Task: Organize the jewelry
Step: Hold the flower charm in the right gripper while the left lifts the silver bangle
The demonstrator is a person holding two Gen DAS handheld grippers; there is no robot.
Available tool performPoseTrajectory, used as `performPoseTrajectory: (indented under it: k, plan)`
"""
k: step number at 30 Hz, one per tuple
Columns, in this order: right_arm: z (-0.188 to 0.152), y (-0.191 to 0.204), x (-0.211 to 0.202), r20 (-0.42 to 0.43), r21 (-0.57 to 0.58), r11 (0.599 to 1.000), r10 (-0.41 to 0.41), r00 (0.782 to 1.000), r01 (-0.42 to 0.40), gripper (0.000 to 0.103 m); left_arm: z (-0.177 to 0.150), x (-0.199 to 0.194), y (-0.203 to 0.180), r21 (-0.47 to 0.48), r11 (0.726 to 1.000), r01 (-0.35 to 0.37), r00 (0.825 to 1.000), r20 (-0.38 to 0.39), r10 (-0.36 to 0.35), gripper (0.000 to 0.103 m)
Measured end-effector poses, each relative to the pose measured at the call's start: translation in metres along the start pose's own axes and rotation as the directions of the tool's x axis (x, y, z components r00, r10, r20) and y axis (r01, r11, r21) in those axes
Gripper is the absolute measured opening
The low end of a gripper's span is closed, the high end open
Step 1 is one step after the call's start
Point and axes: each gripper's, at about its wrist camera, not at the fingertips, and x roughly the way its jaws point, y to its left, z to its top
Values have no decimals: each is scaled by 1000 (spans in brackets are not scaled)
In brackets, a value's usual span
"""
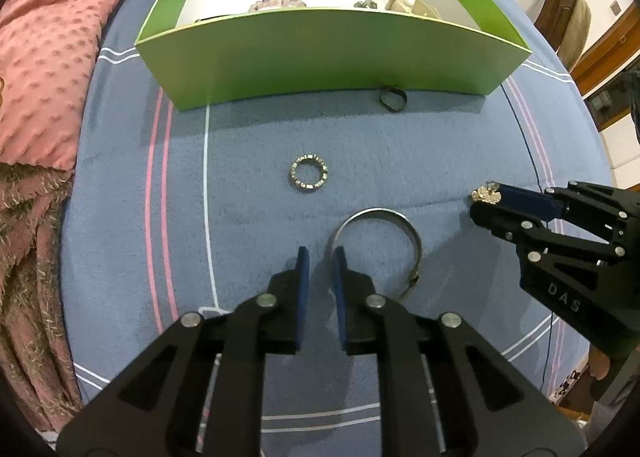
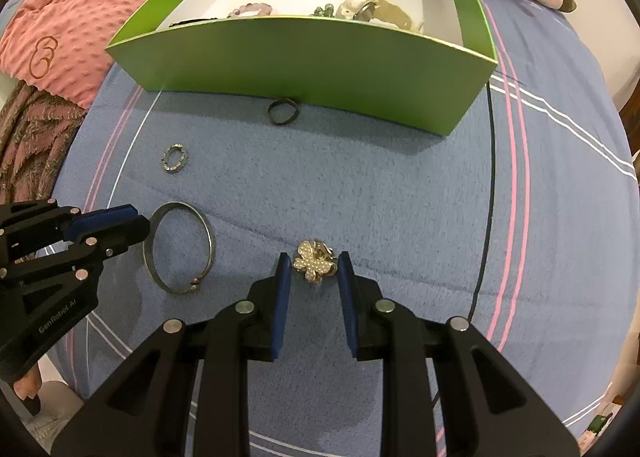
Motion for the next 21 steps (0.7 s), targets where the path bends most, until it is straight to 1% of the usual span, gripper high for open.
performPoseTrajectory:
  k: [4, 6, 9, 13, 20, 21]
  plan:
    - [-1, -3, -2, 6, 12, 1000, 2, 1000, -2, 24, 0, -6, -5, 18, 1000, 6, 1000, 14, -6, 12]
    - [-1, -4, -2, 7, 17, 1000, 2, 1000, -2, 24, -1, -8, -10, 33, 999, 23, 1000, 18, -24, 12]
    - [-2, -5, -2, 7, 19, 1000, 2, 1000, -2, 24, -4, -2, -12, 54, 998, 42, 999, -13, -41, 10]
    - [-3, -2, 0, 3, 17, 1000, 2, 1000, -2, 24, -5, 6, -12, 45, 997, 69, 997, -40, -68, 9]
    - [-4, -1, 2, -1, 18, 1000, 7, 1000, -7, 24, -4, 5, 0, 9, 995, 102, 994, -33, -102, 8]
    - [-4, -1, 2, -1, 17, 1000, 7, 1000, -6, 24, -4, 5, 2, 6, 995, 103, 994, -31, -103, 3]
